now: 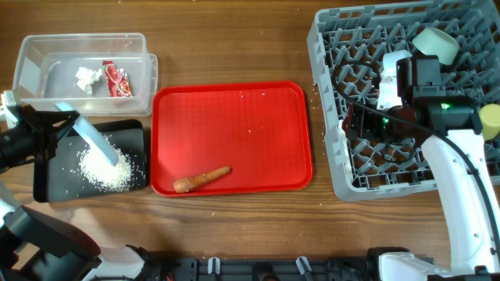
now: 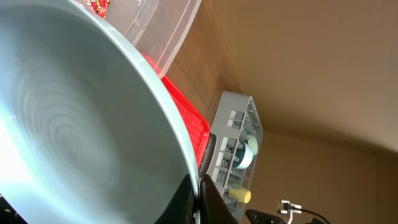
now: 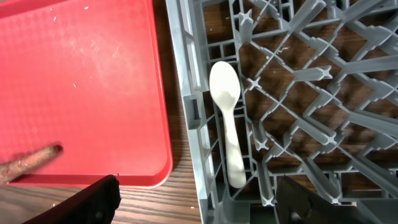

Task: Sort waste into correct bins and load items into the dishwasher rack
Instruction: 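Carry the plate left and tip the rice onto the black tray, then bring the empty plate back and set it on the red tray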

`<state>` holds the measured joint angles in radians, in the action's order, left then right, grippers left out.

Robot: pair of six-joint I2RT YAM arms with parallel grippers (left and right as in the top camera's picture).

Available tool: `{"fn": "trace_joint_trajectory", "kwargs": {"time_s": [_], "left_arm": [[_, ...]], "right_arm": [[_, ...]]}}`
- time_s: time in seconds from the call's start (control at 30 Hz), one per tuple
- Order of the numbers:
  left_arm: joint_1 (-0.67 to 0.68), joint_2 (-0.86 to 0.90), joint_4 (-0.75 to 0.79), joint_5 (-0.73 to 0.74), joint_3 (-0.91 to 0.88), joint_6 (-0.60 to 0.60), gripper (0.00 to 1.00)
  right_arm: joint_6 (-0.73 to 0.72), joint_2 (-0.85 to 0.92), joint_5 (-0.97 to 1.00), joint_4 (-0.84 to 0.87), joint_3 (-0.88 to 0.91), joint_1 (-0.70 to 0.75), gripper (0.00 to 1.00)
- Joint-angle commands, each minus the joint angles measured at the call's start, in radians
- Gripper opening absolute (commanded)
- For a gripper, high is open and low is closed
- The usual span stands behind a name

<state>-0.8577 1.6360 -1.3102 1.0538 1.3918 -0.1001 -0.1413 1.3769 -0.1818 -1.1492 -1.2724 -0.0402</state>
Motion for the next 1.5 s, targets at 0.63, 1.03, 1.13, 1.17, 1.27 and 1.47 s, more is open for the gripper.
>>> {"fn": "trace_joint_trajectory", "kwargs": {"time_s": [0.63,1.03,1.13,1.17,1.27,1.47], "left_arm": [[0.531,-0.053,-0.023,-0.001,0.019,-0.076,0.04],[1.212,0.012,0.386,-0.715,0.019,0.417,0.04],[1.336,0.077,0.443,-0.791,0.019,0.457,0.04],[1.361,0.097,0.465,-0.795,0.019,0.457,0.04],[1.425,0.158,0.524,-0.824,0.019,0.481,0.04],[1.442,0.169,0.565,-0.824,0.022,0.48,0.32]], "right_arm": [[0.008,-0.008,0.01,0.008,-0.015,0.0,0.83],[0.007,-0.008,0.01,0.006,-0.015,0.0,0.83],[0.008,-0.008,0.01,0.004,-0.015,0.0,0.83],[0.008,-0.008,0.01,0.004,-0.015,0.0,0.83],[0.008,-0.008,0.01,0.003,-0.015,0.0,0.83],[0.01,-0.008,0.01,0.004,-0.015,0.0,0.84]]}}
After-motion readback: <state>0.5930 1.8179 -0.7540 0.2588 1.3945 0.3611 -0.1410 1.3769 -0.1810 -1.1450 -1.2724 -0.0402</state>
